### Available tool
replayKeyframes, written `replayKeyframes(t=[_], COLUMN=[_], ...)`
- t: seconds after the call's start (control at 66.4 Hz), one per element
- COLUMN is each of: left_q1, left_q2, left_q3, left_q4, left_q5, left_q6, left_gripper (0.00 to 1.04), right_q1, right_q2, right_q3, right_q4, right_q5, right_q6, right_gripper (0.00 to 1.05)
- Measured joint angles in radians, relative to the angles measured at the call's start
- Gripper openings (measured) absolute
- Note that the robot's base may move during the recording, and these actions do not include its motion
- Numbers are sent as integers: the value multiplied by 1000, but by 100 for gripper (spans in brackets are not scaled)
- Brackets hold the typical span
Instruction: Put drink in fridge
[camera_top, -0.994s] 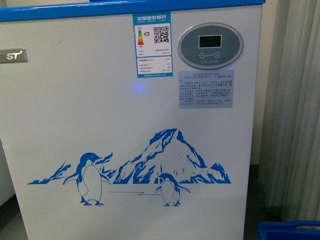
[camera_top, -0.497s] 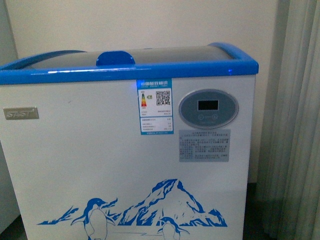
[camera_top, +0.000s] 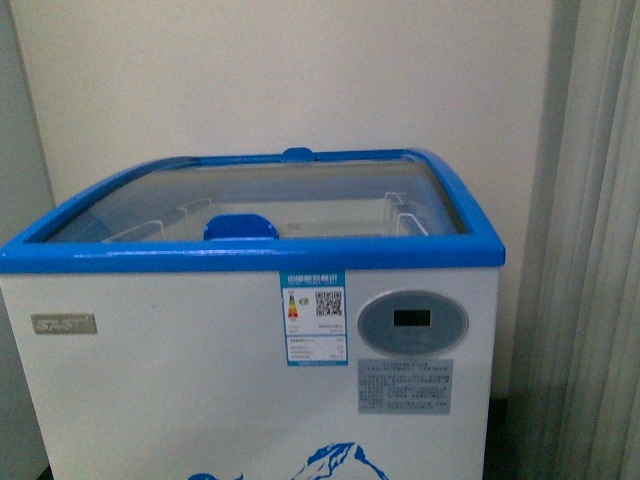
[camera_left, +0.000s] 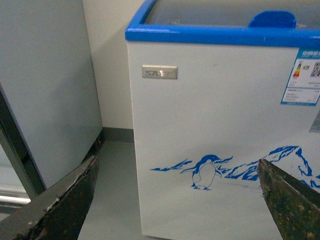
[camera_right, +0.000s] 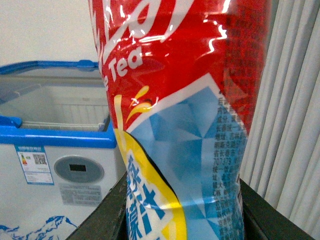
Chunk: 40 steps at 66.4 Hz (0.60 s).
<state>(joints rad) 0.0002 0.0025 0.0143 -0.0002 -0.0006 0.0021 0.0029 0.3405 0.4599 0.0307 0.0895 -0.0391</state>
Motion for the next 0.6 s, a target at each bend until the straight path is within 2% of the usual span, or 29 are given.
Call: replayKeyframes(t=[0.241,0.286,0.316,0.391,0.452,0.602], left_q1=[0,-4,8,25,38,37], left_q2=[1,87,172,393,589,1006], left_q3=[0,52,66,86,141,360], left_q4=[-1,-125,-127,21,214,603], left_q5=[-2,-25,-5,73,169,325], left_q6=[-5,-130,-208,-270,-248,-10], left_gripper=[97,97,97,97,97,97], right_q1=[0,0,0,0,0,0], right_q2=[0,1,1,1,1,1], right_q3=[0,0,0,0,0,0], right_q4=[1,1,1,1,1,1], right_q5=[0,0,0,0,0,0], right_q6=[0,0,0,0,0,0], right_gripper=[38,38,38,38,38,38])
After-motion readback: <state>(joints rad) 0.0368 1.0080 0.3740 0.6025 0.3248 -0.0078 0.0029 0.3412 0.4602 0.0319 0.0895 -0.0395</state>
